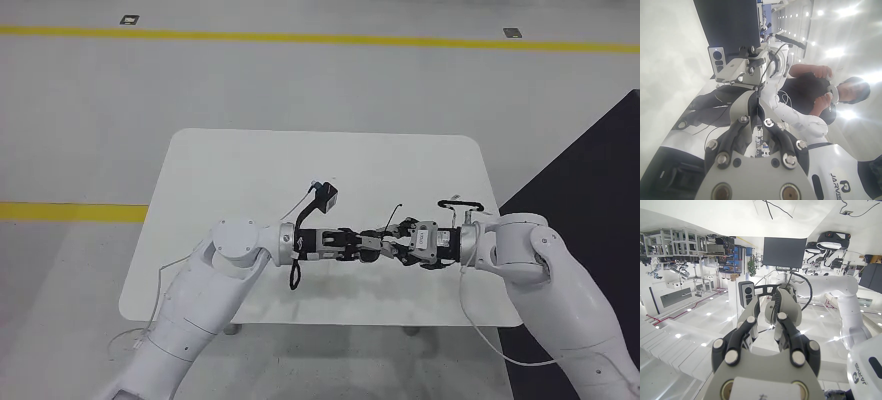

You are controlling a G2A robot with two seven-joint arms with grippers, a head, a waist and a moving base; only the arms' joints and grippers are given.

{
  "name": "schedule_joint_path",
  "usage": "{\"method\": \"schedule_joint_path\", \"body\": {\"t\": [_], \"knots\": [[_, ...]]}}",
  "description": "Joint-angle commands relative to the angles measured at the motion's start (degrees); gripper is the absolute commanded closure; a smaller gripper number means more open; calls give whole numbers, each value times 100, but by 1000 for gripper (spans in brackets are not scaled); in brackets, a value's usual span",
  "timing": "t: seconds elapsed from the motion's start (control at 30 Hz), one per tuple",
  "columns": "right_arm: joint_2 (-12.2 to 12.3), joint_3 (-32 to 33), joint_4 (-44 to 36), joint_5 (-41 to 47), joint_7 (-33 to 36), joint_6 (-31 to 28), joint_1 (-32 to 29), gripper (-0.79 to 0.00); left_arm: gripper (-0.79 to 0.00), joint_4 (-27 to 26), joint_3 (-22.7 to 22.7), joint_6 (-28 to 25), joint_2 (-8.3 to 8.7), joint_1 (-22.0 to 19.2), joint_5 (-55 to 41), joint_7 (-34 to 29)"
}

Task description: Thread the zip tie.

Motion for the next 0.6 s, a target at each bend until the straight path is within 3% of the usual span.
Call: {"method": "schedule_joint_path", "body": {"t": [0.0,0.13,0.17,0.57], "knots": [[5,-11,-16,-27,0,-5,-3,-139,0,15,11,6,-3,-13,-15,-7],[13,-28,-27,-94,29,-39,3,-74,0,32,32,21,-5,-33,-8,-6],[15,-30,-35,-117,42,-45,7,0,0,34,35,31,-5,-37,-7,-11],[44,20,-121,-324,230,-136,-41,0,0,53,75,87,-7,-78,-4,-3]]}}
